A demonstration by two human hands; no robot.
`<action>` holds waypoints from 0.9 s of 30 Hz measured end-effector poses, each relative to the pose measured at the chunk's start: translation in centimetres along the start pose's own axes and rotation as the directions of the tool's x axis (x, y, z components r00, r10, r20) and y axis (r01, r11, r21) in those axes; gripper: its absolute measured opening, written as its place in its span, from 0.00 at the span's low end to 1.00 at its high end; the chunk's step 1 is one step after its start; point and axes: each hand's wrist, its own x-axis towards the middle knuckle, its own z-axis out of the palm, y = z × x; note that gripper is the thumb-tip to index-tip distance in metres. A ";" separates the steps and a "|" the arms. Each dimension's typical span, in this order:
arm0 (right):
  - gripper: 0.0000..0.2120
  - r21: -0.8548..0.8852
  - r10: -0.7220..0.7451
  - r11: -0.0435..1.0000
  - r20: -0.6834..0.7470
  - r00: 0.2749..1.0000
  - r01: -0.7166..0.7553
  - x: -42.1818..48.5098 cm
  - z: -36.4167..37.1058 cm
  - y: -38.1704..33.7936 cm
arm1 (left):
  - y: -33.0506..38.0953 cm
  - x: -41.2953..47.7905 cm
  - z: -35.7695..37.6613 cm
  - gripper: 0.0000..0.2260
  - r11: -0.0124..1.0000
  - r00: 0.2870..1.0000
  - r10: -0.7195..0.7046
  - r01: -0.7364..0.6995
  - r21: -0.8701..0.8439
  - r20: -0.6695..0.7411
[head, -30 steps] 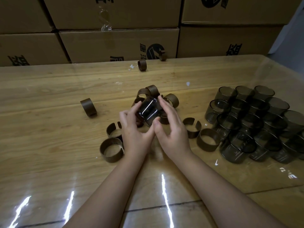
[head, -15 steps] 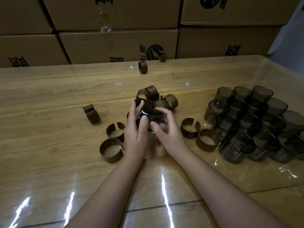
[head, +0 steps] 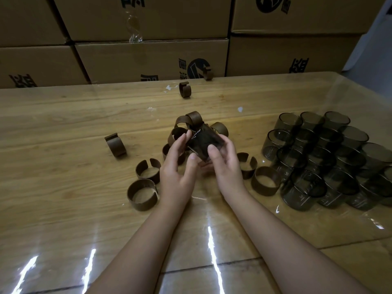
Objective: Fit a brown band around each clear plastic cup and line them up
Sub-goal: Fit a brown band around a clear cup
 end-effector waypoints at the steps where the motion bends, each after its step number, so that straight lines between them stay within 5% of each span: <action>1: 0.16 -0.005 -0.002 1.000 0.001 1.000 0.002 -0.1 0.0 -0.1 | 0.0 0.1 0.0 0.22 1.000 1.000 -0.018 0.018 0.013 0.011; 10: 0.29 -0.131 0.109 0.988 0.185 0.977 -0.085 -0.5 -0.4 0.1 | -0.3 0.2 -0.3 0.32 0.993 0.987 -0.115 0.114 0.014 0.114; 20: 0.22 -0.077 0.208 0.978 0.231 0.950 -0.195 -1.0 -0.6 0.0 | 0.5 0.5 0.1 0.19 0.993 0.987 0.116 -0.119 0.026 0.111; 27: 0.30 -0.110 0.157 0.984 0.186 0.970 -0.138 -1.0 -0.7 0.4 | 0.6 0.4 0.6 0.16 0.999 0.996 0.033 -0.035 0.025 0.083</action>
